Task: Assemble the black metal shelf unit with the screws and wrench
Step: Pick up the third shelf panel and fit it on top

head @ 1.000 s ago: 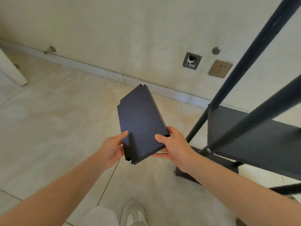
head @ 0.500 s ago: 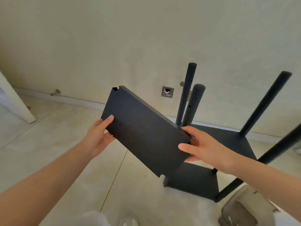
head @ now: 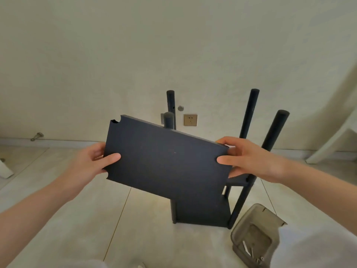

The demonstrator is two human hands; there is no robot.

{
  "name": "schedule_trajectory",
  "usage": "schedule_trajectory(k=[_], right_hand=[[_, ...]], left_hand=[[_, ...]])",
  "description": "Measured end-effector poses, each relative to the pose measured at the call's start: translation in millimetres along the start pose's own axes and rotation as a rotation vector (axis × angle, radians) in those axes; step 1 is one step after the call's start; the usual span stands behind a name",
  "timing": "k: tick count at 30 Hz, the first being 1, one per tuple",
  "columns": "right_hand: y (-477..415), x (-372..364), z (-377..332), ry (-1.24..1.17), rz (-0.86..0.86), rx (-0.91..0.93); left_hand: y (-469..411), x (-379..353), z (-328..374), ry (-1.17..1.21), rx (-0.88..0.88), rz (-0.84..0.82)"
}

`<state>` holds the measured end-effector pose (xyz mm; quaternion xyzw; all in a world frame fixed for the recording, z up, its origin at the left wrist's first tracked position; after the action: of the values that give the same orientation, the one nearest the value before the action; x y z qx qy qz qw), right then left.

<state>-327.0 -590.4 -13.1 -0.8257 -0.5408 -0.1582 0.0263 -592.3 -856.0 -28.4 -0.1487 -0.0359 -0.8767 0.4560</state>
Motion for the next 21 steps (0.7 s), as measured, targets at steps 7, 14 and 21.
schedule_trajectory(k=[7, 14, 21], right_hand=[[19, 78, 7, -0.085, 0.493, -0.005], [48, 93, 11, -0.161, 0.442, 0.032], [58, 95, 0, -0.118, 0.379, 0.101]], left_hand=[[11, -60, 45, 0.248, -0.021, 0.011], [22, -81, 73, 0.325, 0.012, 0.072], [8, -91, 97, 0.301, 0.016, 0.086]])
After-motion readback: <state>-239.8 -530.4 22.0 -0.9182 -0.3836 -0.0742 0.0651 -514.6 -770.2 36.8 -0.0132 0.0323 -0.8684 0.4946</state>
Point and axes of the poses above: each hand's wrist, its own y-axis away from the middle knuckle, its own x-axis out of the back of the hand, z = x × y, the point moved 9 cm from there along -y, towards the middle knuckle, and after that the axes turned 5 degrees about z, right-handed, at the moved point
